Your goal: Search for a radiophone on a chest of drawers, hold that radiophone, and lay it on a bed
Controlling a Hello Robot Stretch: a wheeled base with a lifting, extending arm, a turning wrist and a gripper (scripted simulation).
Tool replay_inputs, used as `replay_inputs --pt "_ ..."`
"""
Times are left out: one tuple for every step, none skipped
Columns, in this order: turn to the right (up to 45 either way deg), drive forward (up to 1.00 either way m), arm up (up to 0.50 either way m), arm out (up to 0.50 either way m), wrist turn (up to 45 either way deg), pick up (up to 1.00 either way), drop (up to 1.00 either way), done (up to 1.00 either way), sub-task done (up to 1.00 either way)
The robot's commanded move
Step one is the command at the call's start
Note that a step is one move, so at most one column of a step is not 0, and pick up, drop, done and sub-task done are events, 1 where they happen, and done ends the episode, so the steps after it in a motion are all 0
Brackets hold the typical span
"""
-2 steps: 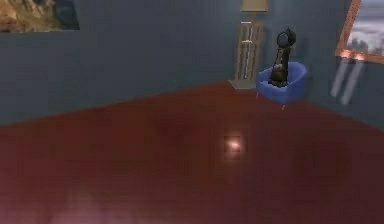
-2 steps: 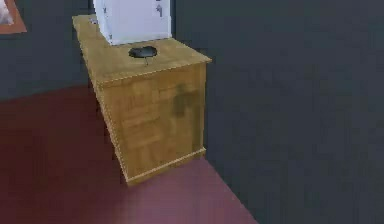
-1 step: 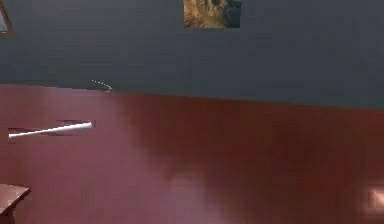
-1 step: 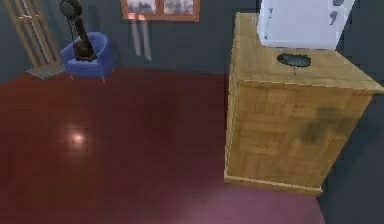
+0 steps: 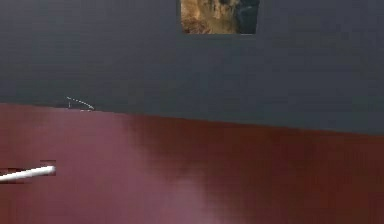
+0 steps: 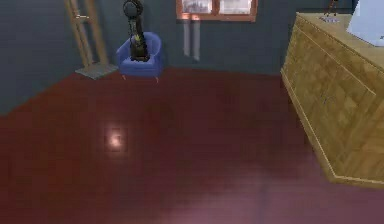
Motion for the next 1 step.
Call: replay_inputs --pt "-45.0 0.00 0.00 0.00 0.0 0.00 0.00 0.00 0.00"
